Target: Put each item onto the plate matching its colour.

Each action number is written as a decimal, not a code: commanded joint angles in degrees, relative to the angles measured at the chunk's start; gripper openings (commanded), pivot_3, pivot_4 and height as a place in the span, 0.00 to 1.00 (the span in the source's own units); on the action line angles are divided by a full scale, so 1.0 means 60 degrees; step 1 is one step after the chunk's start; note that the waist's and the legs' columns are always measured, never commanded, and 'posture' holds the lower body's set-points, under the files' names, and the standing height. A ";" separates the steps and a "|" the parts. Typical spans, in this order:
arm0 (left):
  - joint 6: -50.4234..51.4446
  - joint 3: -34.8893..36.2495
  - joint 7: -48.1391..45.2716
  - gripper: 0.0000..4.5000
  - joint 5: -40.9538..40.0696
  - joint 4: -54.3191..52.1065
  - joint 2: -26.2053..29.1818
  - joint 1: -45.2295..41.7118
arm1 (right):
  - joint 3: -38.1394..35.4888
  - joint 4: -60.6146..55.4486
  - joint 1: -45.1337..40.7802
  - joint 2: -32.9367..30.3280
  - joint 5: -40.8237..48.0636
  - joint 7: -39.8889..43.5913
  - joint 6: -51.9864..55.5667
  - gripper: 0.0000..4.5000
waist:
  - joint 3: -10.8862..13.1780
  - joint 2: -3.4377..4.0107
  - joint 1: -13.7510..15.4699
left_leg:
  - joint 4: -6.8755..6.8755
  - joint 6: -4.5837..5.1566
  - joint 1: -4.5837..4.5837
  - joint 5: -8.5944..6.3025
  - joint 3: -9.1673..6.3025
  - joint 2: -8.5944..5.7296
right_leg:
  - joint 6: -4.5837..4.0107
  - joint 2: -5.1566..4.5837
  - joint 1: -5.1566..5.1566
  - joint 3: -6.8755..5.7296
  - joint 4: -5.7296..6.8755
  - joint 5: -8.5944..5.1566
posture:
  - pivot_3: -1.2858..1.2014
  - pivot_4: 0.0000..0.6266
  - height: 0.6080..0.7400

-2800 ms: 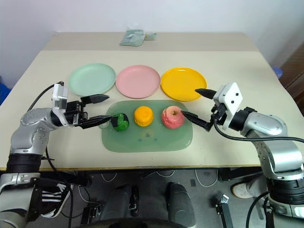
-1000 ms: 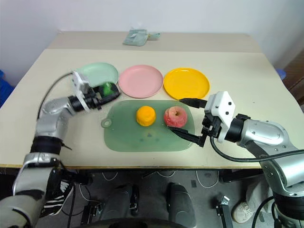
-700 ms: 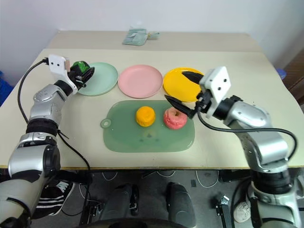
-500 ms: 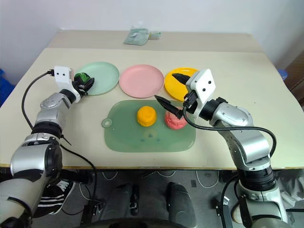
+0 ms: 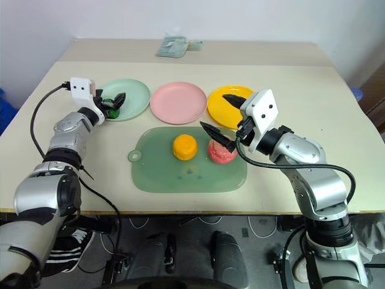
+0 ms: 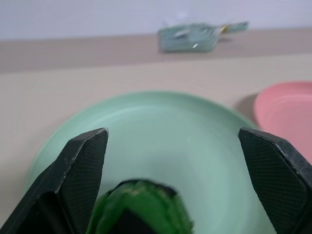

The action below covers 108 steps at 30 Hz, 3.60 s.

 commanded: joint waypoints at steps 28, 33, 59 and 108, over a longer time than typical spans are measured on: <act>0.4235 -0.0466 -0.8381 0.99 -0.2810 -0.7226 0.1875 0.3393 | 0.0707 0.0176 -0.0624 0.0074 -0.0137 -0.0014 0.1656 1.00 | -0.0001 0.0003 -0.0222 | 0.0000 -0.0001 0.0004 0.0000 -0.0010 0.0004 | -0.0006 0.0002 -0.0011 0.0004 0.0021 -0.0004 | 0.52 0.24 1.00; 0.3795 -0.0548 -0.9213 0.99 -0.2710 -0.7042 0.2459 0.3611 | 0.1600 0.0045 -0.1381 0.0700 -0.0418 -0.0408 0.2169 1.00 | 0.0000 0.0005 -0.0243 | -0.0003 -0.0001 -0.0001 0.0000 -0.0006 0.0004 | -0.0008 0.0001 -0.0025 0.0006 0.0027 -0.0005 | 0.52 0.24 1.00; 0.3873 -0.0483 -0.8869 0.99 -0.3019 -0.7992 0.2369 0.4430 | 0.4685 0.2220 -0.4191 0.1297 -0.2152 -0.0058 0.5027 1.00 | 0.0000 0.0005 -0.0237 | -0.0004 -0.0001 -0.0007 0.0001 -0.0002 0.0006 | -0.0018 -0.0003 -0.0037 0.0007 0.0045 -0.0010 | 0.52 0.24 1.00; 0.4056 -0.0427 -0.7188 1.00 -0.3197 -0.7806 0.1529 0.3610 | 0.0130 0.3887 -0.4118 0.1150 -0.1293 0.0283 0.2671 0.99 | 0.0013 0.0026 -0.0435 | -0.0034 -0.0008 -0.0011 0.0005 0.0001 0.0011 | -0.0013 0.0004 -0.0053 0.0013 0.0057 -0.0009 | 0.52 0.24 1.00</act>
